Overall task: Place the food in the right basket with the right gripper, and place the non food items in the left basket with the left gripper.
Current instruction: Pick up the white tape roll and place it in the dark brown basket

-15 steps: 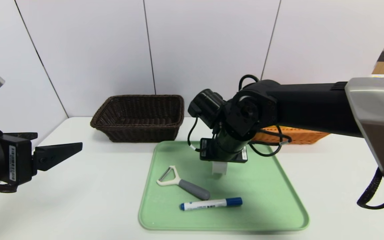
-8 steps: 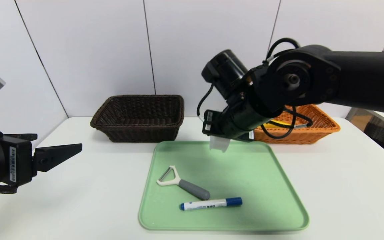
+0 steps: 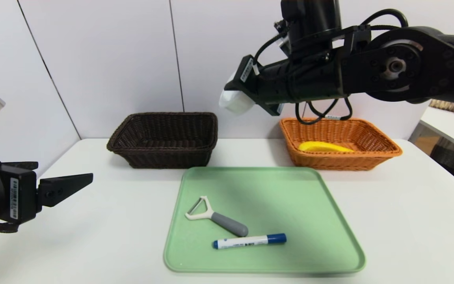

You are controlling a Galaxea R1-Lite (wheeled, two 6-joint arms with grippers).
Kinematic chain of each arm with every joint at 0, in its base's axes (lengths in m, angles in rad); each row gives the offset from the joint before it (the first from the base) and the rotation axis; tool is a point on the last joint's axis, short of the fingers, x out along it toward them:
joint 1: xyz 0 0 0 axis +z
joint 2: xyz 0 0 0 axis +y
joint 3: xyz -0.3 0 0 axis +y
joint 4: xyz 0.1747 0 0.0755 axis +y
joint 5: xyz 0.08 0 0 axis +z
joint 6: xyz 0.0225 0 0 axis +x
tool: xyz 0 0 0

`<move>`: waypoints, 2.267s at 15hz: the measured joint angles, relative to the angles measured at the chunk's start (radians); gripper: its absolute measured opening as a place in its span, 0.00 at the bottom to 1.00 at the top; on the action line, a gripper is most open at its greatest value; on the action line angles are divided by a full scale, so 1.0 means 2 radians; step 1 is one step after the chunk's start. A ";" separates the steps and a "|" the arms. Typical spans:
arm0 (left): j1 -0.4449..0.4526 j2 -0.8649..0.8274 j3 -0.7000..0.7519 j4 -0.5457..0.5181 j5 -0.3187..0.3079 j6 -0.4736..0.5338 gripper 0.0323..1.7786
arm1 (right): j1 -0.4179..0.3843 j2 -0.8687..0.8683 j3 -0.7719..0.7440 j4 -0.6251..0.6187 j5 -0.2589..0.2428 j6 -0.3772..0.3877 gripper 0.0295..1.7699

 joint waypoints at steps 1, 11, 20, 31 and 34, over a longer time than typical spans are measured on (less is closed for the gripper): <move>0.000 -0.001 0.002 0.000 0.003 0.000 0.95 | -0.001 0.007 0.000 -0.026 0.012 0.009 0.33; -0.002 0.009 0.005 -0.002 0.030 -0.018 0.95 | -0.007 0.114 -0.001 -0.219 0.069 0.044 0.33; -0.004 0.005 0.025 0.000 0.043 -0.018 0.95 | -0.006 0.189 -0.005 -0.313 0.086 0.056 0.33; -0.004 -0.006 0.035 0.000 0.045 -0.017 0.95 | -0.005 0.224 -0.005 -0.322 0.098 0.055 0.54; -0.004 -0.007 0.035 0.000 0.045 -0.017 0.95 | -0.005 0.229 -0.005 -0.337 0.097 0.055 0.68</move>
